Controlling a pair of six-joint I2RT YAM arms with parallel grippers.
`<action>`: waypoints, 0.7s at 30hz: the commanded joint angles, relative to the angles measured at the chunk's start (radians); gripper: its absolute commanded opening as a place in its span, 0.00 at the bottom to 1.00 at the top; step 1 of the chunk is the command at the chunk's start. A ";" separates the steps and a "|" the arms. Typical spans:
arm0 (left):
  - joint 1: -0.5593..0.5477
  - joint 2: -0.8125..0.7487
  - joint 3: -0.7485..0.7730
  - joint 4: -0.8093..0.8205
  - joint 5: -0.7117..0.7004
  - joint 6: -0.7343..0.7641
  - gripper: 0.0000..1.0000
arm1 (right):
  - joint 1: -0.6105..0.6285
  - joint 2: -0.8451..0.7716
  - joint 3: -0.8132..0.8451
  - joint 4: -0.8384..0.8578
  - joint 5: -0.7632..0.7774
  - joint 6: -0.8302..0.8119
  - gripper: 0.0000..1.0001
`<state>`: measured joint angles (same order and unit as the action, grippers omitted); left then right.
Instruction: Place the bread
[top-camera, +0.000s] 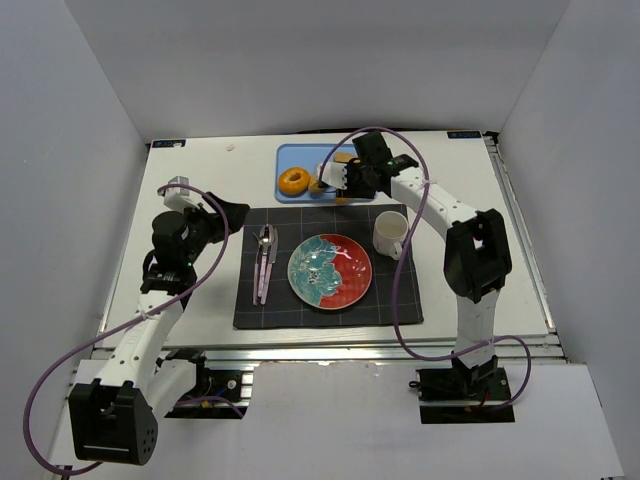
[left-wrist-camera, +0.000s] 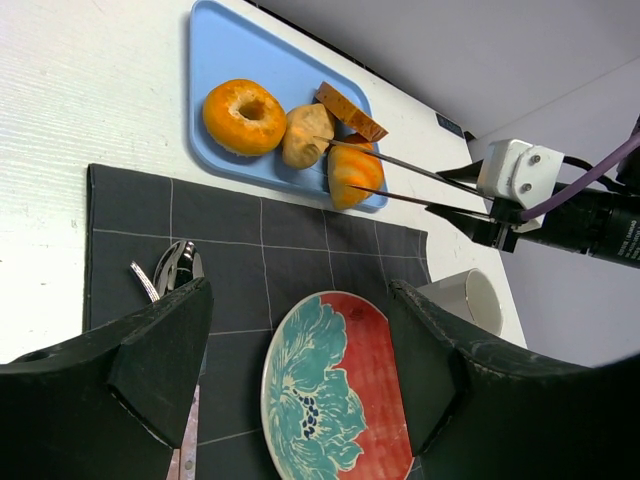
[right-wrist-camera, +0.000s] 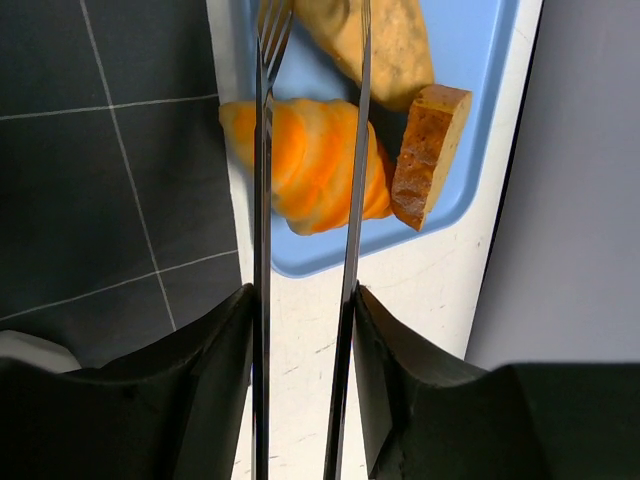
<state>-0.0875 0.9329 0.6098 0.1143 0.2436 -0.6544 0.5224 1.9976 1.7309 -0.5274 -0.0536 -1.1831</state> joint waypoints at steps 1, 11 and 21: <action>-0.003 -0.019 -0.013 0.005 -0.009 0.009 0.80 | 0.014 -0.051 -0.022 0.070 0.015 -0.053 0.47; -0.003 -0.020 -0.010 0.005 -0.010 0.009 0.80 | 0.022 -0.019 -0.021 0.099 0.050 -0.078 0.50; -0.003 -0.022 -0.005 0.002 -0.012 0.009 0.80 | 0.037 0.006 -0.056 0.148 0.104 -0.108 0.50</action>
<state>-0.0875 0.9329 0.6079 0.1139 0.2432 -0.6544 0.5484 1.9984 1.6955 -0.4294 0.0200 -1.2438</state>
